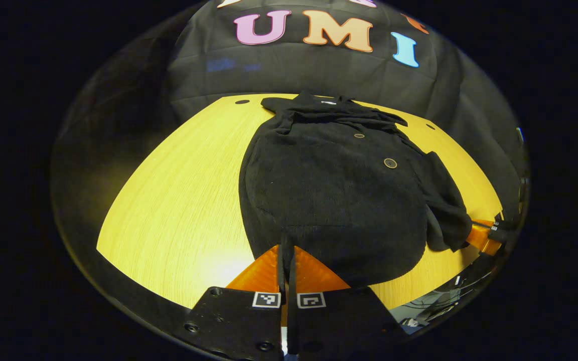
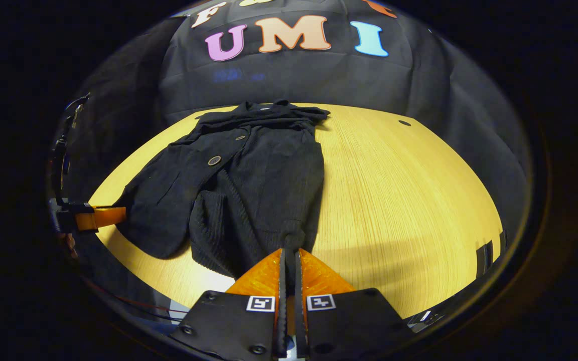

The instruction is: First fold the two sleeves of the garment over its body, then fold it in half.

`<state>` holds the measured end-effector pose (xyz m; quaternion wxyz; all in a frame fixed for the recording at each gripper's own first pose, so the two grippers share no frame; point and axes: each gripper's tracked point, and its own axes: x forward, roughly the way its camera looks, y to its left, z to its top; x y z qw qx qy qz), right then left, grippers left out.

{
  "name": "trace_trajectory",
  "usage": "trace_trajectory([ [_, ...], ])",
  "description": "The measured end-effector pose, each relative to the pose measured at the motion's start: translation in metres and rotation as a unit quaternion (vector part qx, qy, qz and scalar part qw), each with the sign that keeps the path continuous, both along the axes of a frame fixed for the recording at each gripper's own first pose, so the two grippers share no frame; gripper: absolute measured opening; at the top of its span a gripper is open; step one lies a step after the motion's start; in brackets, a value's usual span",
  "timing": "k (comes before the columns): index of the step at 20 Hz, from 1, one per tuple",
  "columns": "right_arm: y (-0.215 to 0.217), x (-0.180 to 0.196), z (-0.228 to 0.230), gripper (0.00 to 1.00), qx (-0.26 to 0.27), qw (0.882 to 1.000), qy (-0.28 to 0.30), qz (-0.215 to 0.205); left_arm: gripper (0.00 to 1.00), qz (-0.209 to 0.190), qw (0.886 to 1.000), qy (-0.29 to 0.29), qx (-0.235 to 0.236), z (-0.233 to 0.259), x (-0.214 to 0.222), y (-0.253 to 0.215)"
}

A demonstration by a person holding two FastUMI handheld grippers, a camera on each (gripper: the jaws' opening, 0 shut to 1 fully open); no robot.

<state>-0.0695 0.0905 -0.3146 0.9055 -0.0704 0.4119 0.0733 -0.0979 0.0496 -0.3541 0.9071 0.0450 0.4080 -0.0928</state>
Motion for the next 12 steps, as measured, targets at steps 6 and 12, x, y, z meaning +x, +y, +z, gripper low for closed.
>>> trace_trajectory([
  [6, 0.015, 0.007, 0.02, 0.04, 0.008, 1.0, -0.023, -0.007, 0.0, 0.008, 0.999, -0.018, -0.036, 0.009, 0.02, -0.003],
  [12, 0.04, 0.04, 0.075, 0.04, 0.035, 0.996, -0.079, 0.005, 0.0, -0.005, 0.995, -0.069, -0.071, 0.057, 0.048, -0.012],
])
